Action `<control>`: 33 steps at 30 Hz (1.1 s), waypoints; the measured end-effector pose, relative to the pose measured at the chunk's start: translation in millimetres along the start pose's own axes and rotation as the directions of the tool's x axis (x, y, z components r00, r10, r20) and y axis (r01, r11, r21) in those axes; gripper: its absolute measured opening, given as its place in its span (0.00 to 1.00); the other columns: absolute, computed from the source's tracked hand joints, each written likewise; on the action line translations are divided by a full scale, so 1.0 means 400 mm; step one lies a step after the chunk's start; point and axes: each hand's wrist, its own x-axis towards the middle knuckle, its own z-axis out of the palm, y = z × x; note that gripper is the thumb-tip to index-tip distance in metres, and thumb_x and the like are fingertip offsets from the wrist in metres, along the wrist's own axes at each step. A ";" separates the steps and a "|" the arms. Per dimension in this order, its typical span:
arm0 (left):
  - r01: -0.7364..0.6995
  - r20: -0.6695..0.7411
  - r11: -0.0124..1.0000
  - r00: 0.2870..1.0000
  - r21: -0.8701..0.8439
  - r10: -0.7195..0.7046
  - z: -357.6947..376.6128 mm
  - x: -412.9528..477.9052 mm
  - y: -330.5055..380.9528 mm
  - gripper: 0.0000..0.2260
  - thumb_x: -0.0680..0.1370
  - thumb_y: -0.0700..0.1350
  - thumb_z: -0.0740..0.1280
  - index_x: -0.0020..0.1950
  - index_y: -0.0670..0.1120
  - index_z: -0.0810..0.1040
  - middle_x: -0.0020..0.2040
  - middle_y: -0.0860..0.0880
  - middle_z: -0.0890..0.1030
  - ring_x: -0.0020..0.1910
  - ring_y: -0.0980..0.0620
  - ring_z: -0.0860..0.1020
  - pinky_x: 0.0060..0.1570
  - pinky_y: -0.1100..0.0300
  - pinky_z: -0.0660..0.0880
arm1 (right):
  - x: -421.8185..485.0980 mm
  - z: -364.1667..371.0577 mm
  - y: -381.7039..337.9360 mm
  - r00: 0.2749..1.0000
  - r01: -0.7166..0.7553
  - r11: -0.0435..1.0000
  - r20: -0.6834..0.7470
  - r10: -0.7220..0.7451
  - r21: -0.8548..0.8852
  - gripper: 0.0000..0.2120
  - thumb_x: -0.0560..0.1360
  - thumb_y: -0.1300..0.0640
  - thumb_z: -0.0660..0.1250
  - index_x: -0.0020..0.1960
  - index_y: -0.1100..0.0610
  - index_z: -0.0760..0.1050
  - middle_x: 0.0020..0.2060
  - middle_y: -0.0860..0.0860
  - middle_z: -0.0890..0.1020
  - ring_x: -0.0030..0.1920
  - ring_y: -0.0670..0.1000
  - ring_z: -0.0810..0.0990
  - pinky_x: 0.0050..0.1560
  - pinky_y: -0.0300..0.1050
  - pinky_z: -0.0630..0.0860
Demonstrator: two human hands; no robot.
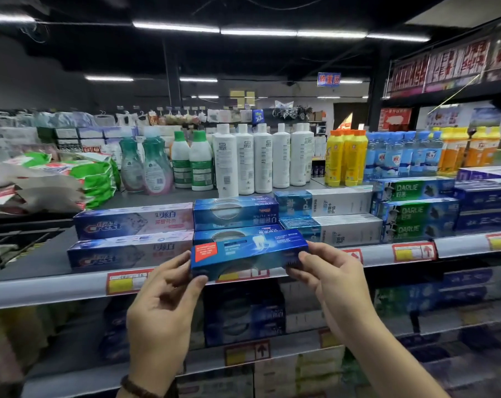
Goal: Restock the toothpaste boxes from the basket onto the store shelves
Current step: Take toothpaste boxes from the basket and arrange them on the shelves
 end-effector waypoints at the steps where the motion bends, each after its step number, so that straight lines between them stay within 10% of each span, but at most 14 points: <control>1: 0.003 0.004 1.000 1.000 0.002 -0.003 0.000 0.008 0.004 0.14 0.74 0.40 0.76 0.57 0.50 0.85 0.61 0.54 0.85 0.60 0.51 0.84 0.56 0.63 0.81 | 0.004 0.007 -0.001 1.000 0.015 1.000 -0.013 -0.016 -0.014 0.06 0.81 0.69 0.67 0.56 0.66 0.82 0.48 0.59 0.89 0.46 0.57 0.89 0.57 0.58 0.83; 33: -0.024 -0.011 0.976 1.000 0.215 0.028 0.020 0.181 0.011 0.18 0.76 0.40 0.78 0.62 0.54 0.84 0.47 0.65 0.84 0.44 0.64 0.85 0.50 0.70 0.80 | 0.110 0.106 -0.004 0.969 0.214 0.930 -0.056 -0.241 -0.298 0.15 0.82 0.65 0.71 0.66 0.53 0.83 0.47 0.42 0.89 0.48 0.49 0.90 0.49 0.40 0.85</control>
